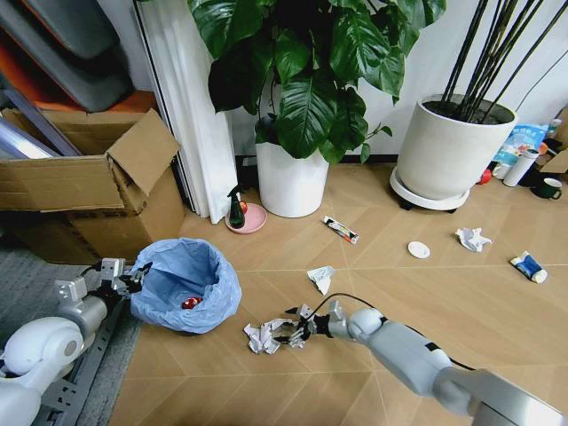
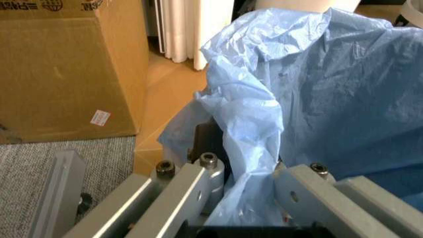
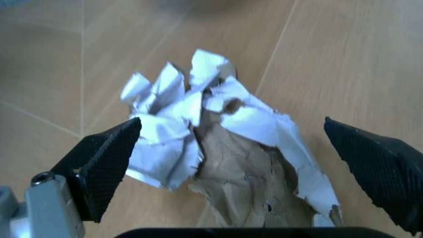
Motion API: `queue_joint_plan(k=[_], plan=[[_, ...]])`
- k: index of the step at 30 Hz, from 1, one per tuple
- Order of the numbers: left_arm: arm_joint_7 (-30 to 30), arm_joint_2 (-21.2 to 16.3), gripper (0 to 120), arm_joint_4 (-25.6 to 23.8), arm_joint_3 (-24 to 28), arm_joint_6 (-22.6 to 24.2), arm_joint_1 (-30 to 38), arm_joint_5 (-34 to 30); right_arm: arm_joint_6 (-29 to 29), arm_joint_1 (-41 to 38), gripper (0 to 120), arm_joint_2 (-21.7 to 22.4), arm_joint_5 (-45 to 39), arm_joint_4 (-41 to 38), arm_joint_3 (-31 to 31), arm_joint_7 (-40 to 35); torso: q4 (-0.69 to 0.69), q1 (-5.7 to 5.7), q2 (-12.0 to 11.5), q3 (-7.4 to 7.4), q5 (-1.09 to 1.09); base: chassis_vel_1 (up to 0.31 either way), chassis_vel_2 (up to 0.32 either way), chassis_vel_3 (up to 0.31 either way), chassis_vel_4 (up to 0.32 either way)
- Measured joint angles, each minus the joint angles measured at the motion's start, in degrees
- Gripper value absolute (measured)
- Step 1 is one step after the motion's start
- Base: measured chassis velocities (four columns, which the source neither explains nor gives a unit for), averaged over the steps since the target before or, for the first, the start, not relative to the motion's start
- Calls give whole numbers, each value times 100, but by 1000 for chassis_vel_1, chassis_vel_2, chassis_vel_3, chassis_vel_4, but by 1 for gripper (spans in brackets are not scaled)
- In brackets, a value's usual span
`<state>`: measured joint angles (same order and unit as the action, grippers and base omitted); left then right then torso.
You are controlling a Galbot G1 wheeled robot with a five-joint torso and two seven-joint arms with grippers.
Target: Pick up the trash bin and place the garbage on the floor into it.
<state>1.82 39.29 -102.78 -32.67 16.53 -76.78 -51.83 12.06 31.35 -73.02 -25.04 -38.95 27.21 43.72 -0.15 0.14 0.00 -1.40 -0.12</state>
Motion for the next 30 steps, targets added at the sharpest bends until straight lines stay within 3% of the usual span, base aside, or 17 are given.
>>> queue_joint_plan(k=[15, 30], plan=[[8, 4, 0, 60, 8, -2, 80, -34, 13, -258, 100, -276, 186, 616, 327, -33, 0, 0, 0, 0, 1, 0, 0, 0, 0], [18, 21, 0, 87, 16, -11, 98, -44, -79, -336, 46, -312, 183, 759, 447, -100, 0, 0, 0, 0, 1, 0, 0, 0, 0]])
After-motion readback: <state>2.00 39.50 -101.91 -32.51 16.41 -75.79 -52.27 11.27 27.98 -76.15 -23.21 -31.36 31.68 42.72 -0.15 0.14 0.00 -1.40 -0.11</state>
